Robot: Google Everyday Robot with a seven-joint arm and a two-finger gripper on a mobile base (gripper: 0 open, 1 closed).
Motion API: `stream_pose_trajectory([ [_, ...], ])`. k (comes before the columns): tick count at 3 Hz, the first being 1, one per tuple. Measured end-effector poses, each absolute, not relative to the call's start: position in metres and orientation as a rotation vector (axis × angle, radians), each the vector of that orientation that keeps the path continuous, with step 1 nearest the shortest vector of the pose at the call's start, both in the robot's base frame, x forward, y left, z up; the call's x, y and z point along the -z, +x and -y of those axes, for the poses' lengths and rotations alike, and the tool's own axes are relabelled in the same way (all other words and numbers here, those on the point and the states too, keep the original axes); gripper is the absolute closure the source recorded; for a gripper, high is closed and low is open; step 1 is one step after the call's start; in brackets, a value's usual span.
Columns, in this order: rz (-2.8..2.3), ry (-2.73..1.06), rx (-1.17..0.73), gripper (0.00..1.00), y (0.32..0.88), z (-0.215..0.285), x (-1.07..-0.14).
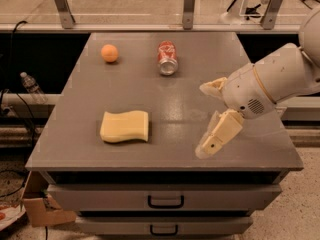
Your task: Move sponge near coke can
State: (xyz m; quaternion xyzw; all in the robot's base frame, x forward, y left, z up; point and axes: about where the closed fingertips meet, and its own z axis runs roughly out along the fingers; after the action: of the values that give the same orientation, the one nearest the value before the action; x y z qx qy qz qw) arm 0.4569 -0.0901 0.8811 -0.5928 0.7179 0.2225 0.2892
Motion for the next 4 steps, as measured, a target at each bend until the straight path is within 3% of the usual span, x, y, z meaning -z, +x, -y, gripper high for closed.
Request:
stream_pose_trajectory([
  [1, -1.919, -1.586, -0.591, 0.00, 0.456, 0.091, -0.881],
  [4, -1.787, -1.721, -0.697, 0.00, 0.477, 0.027, -0.829],
])
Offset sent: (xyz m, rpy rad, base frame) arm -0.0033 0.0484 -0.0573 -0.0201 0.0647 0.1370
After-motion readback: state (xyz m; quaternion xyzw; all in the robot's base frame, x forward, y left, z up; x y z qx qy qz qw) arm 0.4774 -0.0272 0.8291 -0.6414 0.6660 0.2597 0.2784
